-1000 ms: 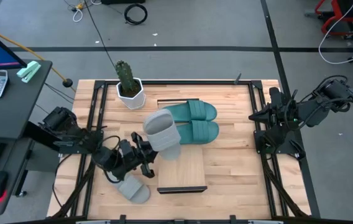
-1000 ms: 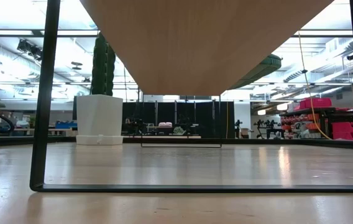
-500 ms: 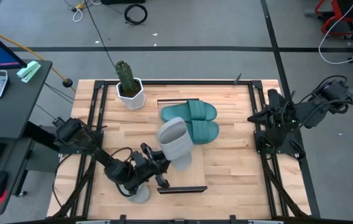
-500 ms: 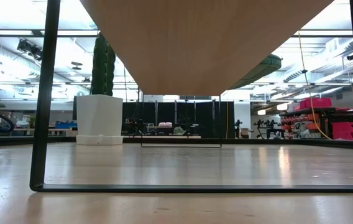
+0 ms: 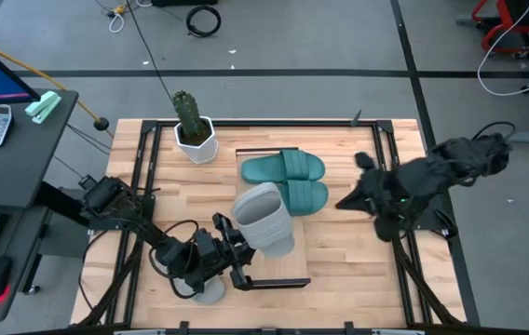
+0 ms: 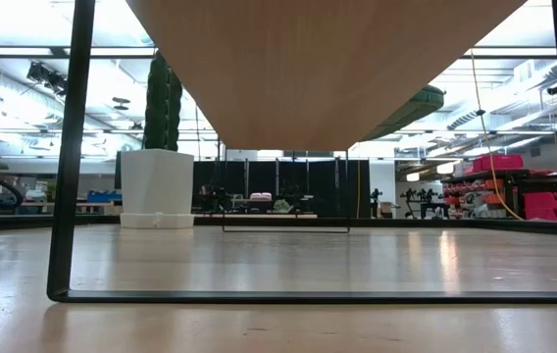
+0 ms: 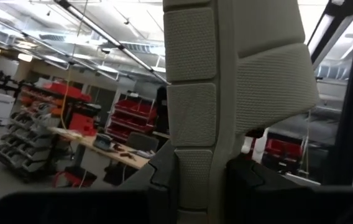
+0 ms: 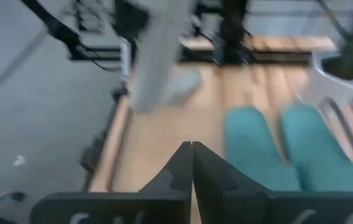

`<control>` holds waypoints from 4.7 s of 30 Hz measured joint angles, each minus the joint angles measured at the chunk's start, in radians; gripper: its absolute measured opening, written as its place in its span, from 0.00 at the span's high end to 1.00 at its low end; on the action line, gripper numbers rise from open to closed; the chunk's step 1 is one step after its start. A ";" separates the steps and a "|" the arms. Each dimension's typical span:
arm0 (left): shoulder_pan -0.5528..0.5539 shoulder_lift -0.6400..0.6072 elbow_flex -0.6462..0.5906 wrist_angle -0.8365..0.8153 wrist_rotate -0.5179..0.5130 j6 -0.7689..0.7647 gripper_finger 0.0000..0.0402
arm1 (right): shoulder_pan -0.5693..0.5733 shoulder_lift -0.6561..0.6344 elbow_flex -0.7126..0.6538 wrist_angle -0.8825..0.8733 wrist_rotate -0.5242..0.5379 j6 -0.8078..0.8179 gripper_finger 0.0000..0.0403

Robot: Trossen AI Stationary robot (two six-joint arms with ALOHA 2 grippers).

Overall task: Pick and place slides into the shelf
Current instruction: Put the right gray slide on the shelf

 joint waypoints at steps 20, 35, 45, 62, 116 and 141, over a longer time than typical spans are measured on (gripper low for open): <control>0.052 -0.003 0.005 -0.001 0.114 0.017 0.80 | -0.155 0.139 0.000 0.355 -0.385 -0.022 0.40; 0.064 -0.004 0.005 -0.001 0.163 -0.010 0.80 | -0.216 0.216 0.000 0.444 -0.458 0.000 0.41; 0.068 -0.004 0.005 -0.001 0.187 -0.017 0.80 | -0.216 0.246 0.000 0.466 -0.484 0.021 0.68; 0.067 -0.005 0.005 0.002 0.245 -0.095 0.43 | -0.280 0.194 0.000 0.474 -0.499 0.018 0.83; -0.209 -0.350 0.004 -0.041 0.091 0.709 0.57 | -0.426 0.569 0.014 0.142 -1.187 -0.154 0.82; -0.267 -0.443 0.004 -0.055 0.043 0.840 0.60 | -0.376 0.833 0.442 -0.253 -0.828 -0.288 0.82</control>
